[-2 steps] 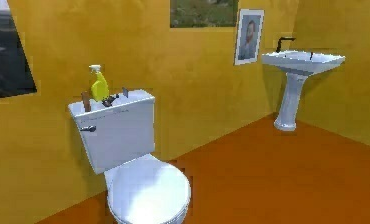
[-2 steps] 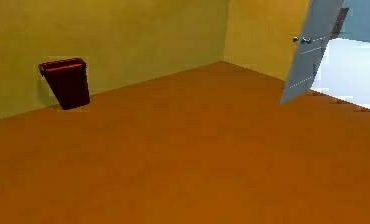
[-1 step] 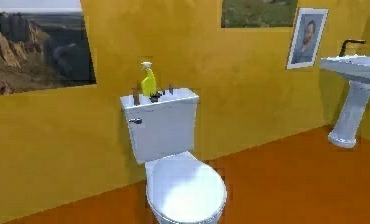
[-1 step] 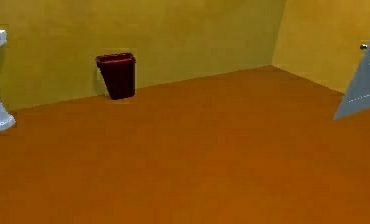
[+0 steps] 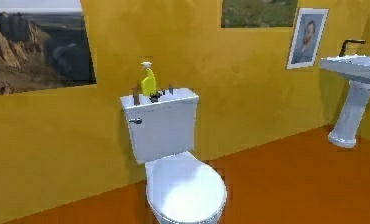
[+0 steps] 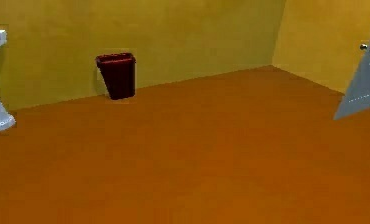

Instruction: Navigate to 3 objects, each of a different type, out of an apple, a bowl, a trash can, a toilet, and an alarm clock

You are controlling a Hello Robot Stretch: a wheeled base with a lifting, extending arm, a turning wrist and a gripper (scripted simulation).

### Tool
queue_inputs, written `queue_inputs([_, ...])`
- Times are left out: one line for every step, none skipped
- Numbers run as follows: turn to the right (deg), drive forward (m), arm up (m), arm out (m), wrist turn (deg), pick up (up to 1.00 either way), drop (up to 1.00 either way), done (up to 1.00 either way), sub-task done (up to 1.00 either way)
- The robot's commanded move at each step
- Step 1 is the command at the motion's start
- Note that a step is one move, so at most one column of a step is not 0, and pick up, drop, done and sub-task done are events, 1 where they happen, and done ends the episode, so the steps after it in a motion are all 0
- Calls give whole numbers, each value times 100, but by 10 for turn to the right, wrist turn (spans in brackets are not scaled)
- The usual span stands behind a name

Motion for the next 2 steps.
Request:
queue_inputs([450, 0, 0, 0, 0, 0, 0, 0, 0])
queue_inputs([180, 0, 0, 0, 0, 0, 0, 0, 0])
